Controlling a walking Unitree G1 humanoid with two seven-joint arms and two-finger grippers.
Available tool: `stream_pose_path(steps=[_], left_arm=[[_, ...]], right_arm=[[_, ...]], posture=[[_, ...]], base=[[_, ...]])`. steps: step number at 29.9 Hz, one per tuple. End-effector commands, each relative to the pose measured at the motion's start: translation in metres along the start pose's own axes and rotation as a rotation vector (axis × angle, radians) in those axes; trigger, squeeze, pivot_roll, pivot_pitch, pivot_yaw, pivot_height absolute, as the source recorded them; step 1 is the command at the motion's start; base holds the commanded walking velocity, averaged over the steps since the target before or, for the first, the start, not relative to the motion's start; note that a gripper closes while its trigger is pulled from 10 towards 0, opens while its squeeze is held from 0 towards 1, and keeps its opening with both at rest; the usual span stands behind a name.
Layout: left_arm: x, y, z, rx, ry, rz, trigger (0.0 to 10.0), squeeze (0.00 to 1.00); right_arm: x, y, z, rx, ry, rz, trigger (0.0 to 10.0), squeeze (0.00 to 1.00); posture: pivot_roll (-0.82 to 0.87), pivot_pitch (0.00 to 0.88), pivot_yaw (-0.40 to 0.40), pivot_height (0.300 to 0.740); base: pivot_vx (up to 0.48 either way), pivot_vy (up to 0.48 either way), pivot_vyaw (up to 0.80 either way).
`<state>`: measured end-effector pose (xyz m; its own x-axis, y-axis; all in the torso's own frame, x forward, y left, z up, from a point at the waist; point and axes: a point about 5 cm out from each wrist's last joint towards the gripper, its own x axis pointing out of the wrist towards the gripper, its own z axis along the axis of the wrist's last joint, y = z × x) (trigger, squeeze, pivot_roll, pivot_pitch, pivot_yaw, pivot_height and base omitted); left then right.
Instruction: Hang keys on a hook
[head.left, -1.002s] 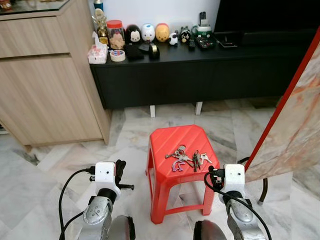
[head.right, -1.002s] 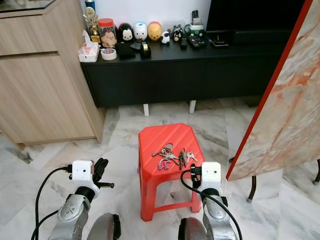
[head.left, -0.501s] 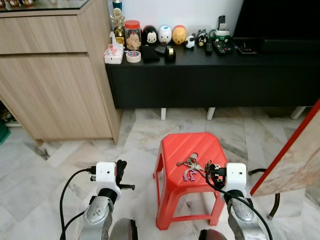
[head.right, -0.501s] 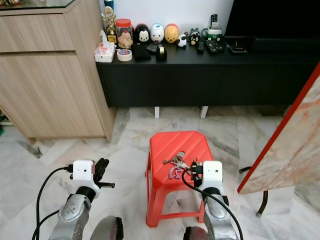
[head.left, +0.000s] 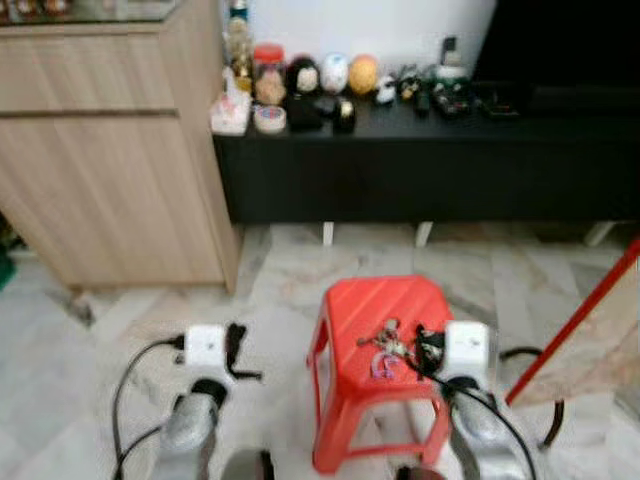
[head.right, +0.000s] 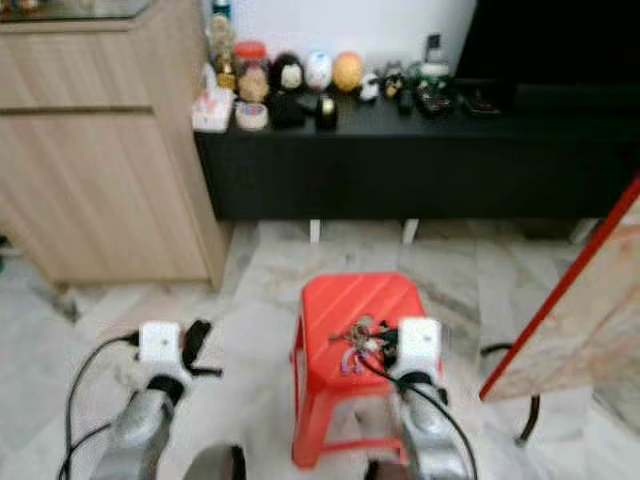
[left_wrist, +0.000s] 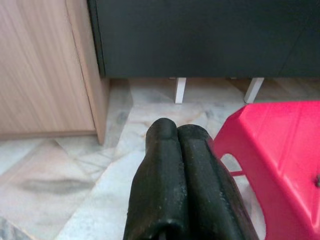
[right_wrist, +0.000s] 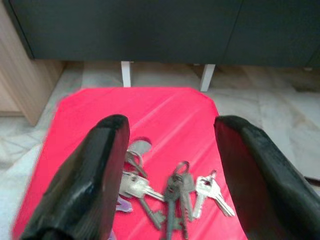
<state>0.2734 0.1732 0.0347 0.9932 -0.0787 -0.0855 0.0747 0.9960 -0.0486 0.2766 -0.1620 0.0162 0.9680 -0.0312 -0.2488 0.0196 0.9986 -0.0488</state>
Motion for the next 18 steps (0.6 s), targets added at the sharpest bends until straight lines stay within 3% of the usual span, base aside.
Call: stream_pose_path(steps=[1,6,18], left_arm=[[0.0016,-0.0071,-0.0015,-0.022,0.008,-0.018,10.0,0.0],[0.0017,-0.0068,-0.0036,-0.023,0.013,-0.017,10.0,0.0],[0.0016,-0.0059,-0.0047,-0.026,0.014,-0.017,10.0,0.0]], right_arm=[[-0.0021,-0.0089,-0.0054,-0.007,0.019,-0.024,10.0,0.0],[-0.0026,-0.0071,-0.0038,-0.006,0.008,-0.024,10.0,0.0],[-0.0015,-0.009,-0.0056,0.02,0.023,-0.039,10.0,0.0]], posture=[[-0.03,0.043,-0.009,0.607],[-0.02,0.043,-0.009,0.607],[-0.02,0.043,-0.009,0.607]], base=[[0.292,0.0,0.0],[0.291,0.0,0.46],[0.293,0.0,0.0]])
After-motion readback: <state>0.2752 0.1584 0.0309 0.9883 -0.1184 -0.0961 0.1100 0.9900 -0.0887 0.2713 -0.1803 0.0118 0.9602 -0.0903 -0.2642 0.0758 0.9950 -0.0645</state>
